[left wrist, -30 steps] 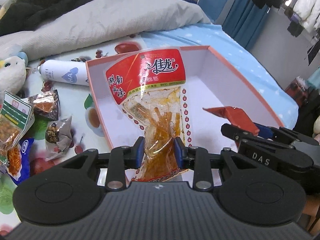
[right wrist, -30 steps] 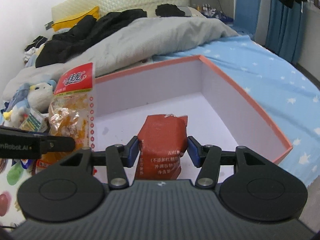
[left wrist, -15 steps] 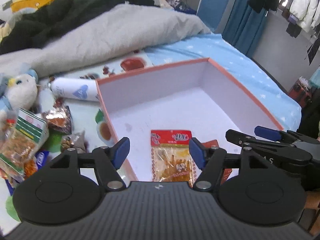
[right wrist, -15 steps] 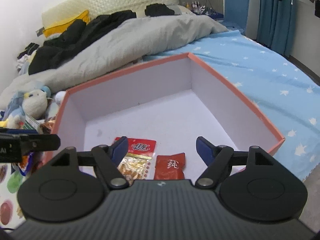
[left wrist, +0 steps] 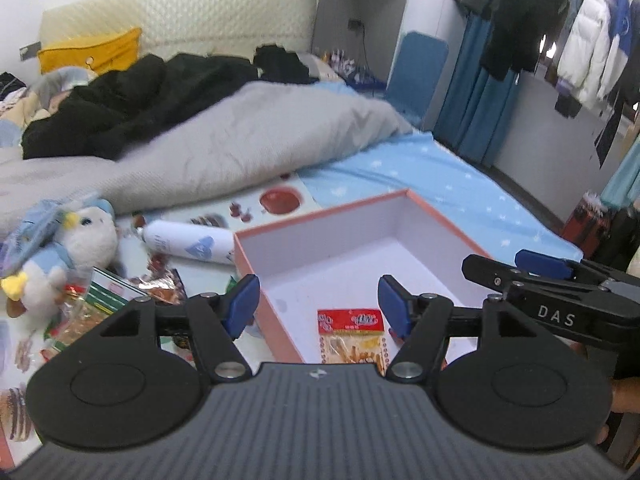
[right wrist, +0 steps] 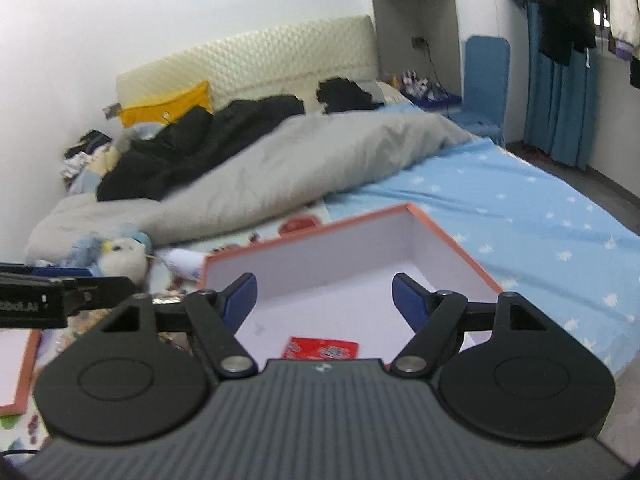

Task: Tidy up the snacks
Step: 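Withdraw both tools from the box back toward the snack pile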

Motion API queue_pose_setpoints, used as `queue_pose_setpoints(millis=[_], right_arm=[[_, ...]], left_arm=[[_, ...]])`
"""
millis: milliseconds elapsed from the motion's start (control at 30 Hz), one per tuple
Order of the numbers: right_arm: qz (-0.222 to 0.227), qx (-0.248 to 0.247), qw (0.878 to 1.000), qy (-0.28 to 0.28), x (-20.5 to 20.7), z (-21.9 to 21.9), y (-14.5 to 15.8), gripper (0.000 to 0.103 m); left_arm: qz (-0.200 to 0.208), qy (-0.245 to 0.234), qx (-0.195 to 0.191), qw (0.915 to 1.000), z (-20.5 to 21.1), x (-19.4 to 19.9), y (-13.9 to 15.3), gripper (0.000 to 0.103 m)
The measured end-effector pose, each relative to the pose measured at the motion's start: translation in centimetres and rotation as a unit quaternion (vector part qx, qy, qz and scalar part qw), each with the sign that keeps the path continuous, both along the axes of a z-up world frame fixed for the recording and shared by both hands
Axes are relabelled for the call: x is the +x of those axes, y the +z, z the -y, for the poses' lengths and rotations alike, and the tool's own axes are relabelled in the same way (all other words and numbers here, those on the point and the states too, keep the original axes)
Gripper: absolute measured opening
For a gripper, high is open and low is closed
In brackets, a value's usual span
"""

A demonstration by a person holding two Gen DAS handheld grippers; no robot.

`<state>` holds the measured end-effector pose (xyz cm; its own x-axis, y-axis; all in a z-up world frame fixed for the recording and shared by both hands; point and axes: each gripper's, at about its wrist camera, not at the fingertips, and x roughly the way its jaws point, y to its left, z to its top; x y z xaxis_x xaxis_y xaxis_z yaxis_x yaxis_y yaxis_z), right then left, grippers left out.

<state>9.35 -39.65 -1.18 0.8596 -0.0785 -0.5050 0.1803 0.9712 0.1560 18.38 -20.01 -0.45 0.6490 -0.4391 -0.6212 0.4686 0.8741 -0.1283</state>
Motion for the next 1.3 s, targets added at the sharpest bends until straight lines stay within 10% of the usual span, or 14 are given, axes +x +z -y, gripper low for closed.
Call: queue_pose_setpoints(millis=[633, 1300], right_arm=[[0.048, 0.013, 0.994, 0.102, -2.2, -11.4, 2.2, 0.076], [0.005, -0.009, 0.988, 0.157, -5.0, -18.7, -2.5, 0.076]], left_arm=[[0.024, 0.086, -0.011, 0.9959, -15.4, -6.7, 2.4, 0.071], [-0.014, 0.129, -0.024, 0.9913, -21.9, -9.4, -3.4, 0.071]])
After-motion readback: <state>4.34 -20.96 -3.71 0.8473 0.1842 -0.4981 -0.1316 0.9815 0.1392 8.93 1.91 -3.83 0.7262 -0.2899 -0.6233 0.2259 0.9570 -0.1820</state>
